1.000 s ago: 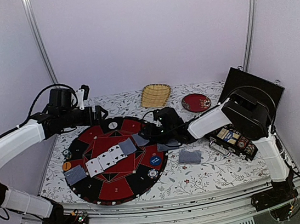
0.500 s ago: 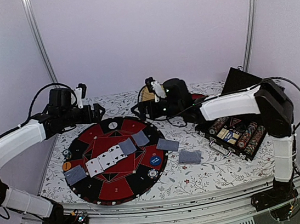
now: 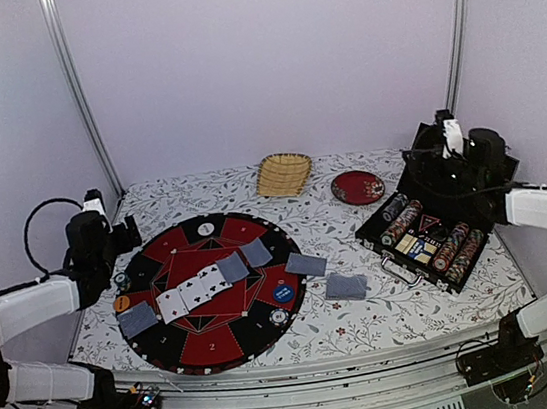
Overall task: Distribute texas hold em gaming equipment
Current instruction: Pick up the center of the board.
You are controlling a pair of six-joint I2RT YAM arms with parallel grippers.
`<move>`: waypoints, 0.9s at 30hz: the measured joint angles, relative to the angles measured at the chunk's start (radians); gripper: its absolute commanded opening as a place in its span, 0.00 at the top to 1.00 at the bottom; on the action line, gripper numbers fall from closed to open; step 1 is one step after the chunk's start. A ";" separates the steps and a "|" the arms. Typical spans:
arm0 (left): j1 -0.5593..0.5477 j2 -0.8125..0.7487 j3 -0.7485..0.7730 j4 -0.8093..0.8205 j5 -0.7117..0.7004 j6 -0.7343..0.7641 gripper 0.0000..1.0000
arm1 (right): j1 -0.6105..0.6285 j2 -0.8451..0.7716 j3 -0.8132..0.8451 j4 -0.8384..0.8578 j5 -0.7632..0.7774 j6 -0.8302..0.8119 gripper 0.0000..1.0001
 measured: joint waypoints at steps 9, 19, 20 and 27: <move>0.056 0.011 -0.365 0.526 -0.039 0.125 0.01 | -0.128 -0.224 -0.562 0.366 0.189 -0.022 0.01; 0.089 0.145 -0.383 0.814 0.100 0.163 0.02 | -0.171 -0.026 -0.714 0.840 0.219 -0.147 0.01; 0.092 0.159 -0.379 0.831 0.113 0.171 0.02 | -0.179 0.006 -0.709 0.874 0.202 -0.151 0.01; 0.142 0.395 -0.455 1.134 0.203 0.199 0.02 | -0.192 0.209 -0.652 1.014 0.098 -0.181 0.01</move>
